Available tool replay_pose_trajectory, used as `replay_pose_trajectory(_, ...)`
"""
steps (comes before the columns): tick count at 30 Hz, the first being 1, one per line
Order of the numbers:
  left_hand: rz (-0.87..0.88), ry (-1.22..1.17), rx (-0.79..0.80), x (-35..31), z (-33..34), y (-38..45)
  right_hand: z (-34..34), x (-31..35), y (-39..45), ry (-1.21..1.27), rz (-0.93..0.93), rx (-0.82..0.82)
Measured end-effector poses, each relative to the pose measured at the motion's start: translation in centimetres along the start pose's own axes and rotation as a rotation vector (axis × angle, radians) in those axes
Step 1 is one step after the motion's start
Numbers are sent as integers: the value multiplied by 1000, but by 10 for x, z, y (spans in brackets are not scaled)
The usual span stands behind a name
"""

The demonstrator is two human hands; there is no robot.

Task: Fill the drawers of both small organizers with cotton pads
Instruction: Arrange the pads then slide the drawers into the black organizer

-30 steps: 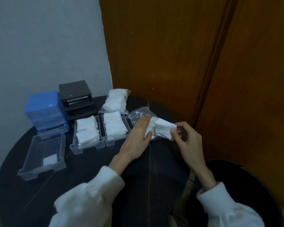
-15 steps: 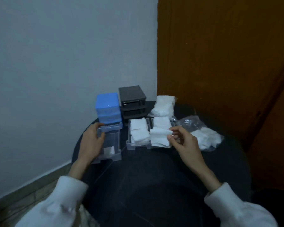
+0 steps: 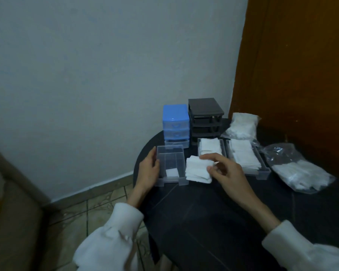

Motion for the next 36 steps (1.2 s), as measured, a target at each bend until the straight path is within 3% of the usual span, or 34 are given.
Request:
replay_pose_trajectory(9,-30,-79,-89,-1,-2,-44,8,-1,-4,11,-2,133)
replay_pose_trajectory(13,7,-109,8,0,-2,-29,13,5,-8,14,-9,218)
replay_pose_trajectory(16,68,-29,13,0,9,-32,17,4,-10,-30,-34,284)
replay_pose_trajectory(23,131,119,-137,-8,21,-60,8,6,-13,-101,-65,358)
replay_pose_trajectory(28,151,206,-101,-23,27,-80,-14,4,-18,-209,-7,424)
replay_pose_trajectory(36,146,108,-10,-53,57,-96,-52,-16,-24,-388,67,444)
Point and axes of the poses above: each hand's wrist, its own y-axis towards the middle knuckle, its own z-axis out of the palm, x = y × z, the point moved 2 cm from there along y, towards the middle knuckle, and after that the axes turned 2 degrees about -y, right-handed, at the moved point
